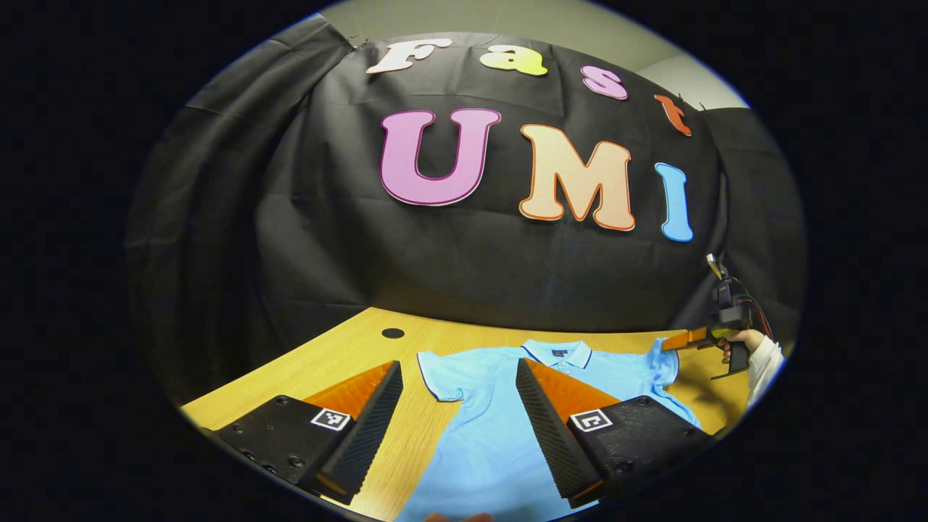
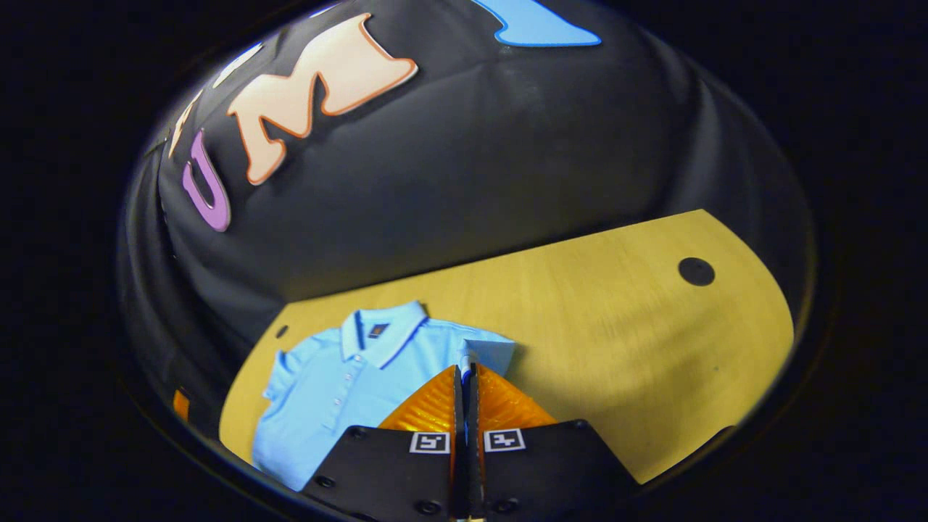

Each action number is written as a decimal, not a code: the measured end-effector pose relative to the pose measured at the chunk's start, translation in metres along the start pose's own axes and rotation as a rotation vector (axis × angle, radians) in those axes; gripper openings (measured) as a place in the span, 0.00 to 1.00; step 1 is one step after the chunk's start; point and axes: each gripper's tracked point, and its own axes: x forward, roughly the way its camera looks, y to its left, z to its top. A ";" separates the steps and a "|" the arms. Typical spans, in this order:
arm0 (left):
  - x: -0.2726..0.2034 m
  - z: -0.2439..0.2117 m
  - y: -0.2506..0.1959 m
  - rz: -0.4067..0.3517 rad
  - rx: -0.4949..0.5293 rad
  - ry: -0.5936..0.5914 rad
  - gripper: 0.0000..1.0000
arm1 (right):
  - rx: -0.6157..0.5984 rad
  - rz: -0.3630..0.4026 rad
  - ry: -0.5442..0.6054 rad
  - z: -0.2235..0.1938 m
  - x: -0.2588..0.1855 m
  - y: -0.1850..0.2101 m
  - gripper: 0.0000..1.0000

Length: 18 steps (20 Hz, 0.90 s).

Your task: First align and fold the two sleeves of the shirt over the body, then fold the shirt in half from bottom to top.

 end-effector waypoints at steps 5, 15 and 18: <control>0.001 -0.008 0.004 0.010 -0.027 0.018 0.94 | 0.121 0.187 0.047 -0.028 0.008 0.052 0.03; 0.015 -0.018 0.004 -0.001 -0.046 0.051 0.93 | 0.292 0.310 0.171 -0.076 0.029 0.089 0.03; 0.023 -0.023 -0.001 -0.024 -0.093 0.080 0.94 | 0.308 0.342 0.171 -0.078 0.031 0.096 0.43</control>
